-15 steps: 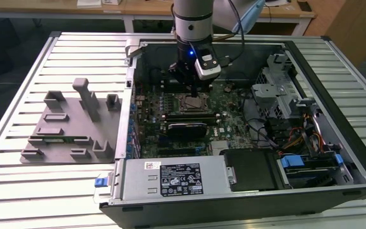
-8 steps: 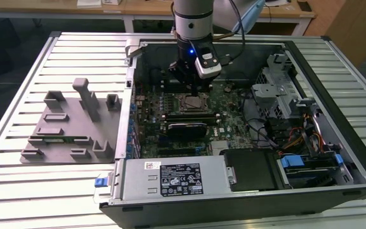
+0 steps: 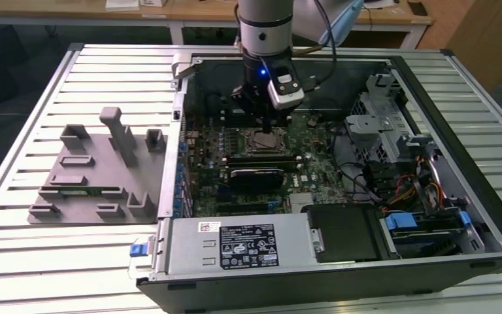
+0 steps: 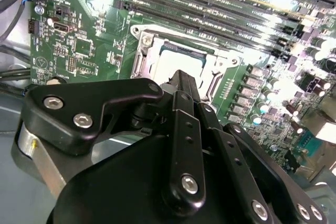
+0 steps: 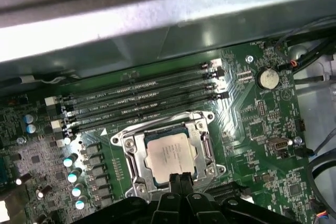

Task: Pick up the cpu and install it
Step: 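Install the second cpu locking lever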

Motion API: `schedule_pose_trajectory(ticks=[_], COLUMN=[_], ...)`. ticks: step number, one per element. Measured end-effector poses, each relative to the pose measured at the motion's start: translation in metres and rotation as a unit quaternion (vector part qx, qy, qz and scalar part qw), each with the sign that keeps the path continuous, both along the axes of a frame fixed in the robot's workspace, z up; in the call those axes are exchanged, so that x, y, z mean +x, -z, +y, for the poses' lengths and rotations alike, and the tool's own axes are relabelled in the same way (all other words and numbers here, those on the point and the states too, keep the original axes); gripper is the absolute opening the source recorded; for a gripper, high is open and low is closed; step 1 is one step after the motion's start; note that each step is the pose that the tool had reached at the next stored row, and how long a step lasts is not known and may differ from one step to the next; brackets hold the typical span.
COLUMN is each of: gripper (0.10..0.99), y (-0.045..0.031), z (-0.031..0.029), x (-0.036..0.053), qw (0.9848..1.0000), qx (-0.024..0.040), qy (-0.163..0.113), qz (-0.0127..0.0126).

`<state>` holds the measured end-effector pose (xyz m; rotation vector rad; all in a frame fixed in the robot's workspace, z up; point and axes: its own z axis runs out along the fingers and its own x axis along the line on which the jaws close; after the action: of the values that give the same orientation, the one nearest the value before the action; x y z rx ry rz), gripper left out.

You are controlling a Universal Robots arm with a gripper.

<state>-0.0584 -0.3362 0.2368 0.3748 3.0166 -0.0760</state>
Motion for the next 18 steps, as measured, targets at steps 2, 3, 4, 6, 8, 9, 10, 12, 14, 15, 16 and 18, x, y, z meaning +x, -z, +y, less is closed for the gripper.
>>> schedule_pose_trajectory(ticks=[2, 3, 4, 6, 8, 9, 10, 12, 14, 15, 16, 18], gripper=[0.106, 0.106, 0.106, 0.106, 0.106, 0.106, 0.106, 0.106, 0.106, 0.106, 0.106, 0.106], y=[0.0, 0.0001, 0.0001, 0.0, 0.0, 0.0001, 0.0, 0.0, 0.0, 0.0001, 0.0001, 0.0], z=[-0.0034, -0.0052, -0.007, -0.0107, -0.0144, -0.0161, -0.0177, -0.0207, -0.0234, -0.0247, -0.0259, -0.0281], x=[0.0, 0.0, 0.0, 0.0, 0.0, 0.0, 0.0, 0.0, 0.0, 0.0, 0.0, 0.0], qw=[1.0, 1.0, 1.0, 1.0, 1.0, 1.0, 1.0, 1.0, 1.0, 1.0, 1.0, 1.0], qx=[0.0, 0.0001, 0.0001, 0.0, 0.0, 0.0001, 0.0, 0.0, 0.0, 0.0001, 0.0001, 0.0], qy=[0.0, 0.0, 0.0, 0.0, 0.0, 0.0, 0.0, 0.0, 0.0, 0.0, 0.0, 0.0], qz=[0.0, -0.0001, -0.0001, 0.0, 0.0, 0.0, 0.0, 0.0, 0.0, 0.0, 0.0, 0.0])
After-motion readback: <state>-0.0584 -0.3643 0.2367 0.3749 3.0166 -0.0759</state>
